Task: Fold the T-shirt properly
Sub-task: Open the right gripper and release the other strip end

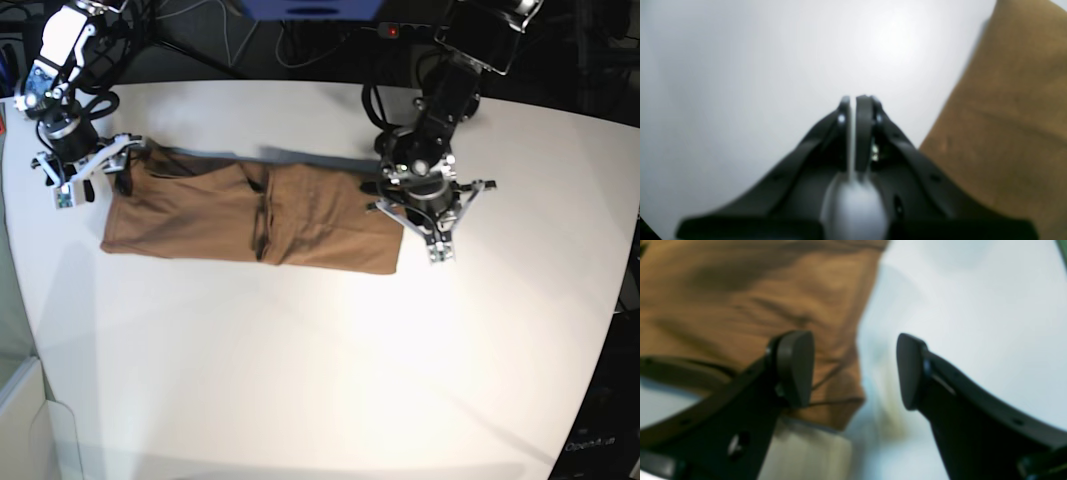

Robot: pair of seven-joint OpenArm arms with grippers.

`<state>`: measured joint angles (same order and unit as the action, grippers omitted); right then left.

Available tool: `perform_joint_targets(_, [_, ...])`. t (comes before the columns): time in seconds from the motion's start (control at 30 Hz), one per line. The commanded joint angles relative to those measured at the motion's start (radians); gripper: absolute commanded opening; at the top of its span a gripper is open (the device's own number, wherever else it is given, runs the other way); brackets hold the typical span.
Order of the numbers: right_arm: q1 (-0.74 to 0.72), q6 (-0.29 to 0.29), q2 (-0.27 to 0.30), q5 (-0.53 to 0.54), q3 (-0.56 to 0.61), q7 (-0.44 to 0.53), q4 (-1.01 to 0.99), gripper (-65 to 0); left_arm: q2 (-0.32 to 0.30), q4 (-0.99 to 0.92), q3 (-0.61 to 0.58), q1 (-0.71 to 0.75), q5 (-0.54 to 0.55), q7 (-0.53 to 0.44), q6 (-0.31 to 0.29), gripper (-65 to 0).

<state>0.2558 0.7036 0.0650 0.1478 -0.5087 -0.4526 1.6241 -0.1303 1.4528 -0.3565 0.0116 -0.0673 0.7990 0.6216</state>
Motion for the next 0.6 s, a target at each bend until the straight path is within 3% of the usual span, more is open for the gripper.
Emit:
perform_joint_targets(0.0, [-0.005, -0.005, 0.014, 0.014, -0.003, 0.027, 0.015, -26.3, 0.001, 0.001, -0.002, 0.006, 0.031, 0.047, -0.003, -62.3])
perform_joint_targets(0.57, [-0.023, -0.005, 0.02, 0.013, 0.066, 0.035, -0.084, -27.1, 0.001, 0.041, 0.0, 0.003, 0.031, 0.049, -0.003, -62.3])
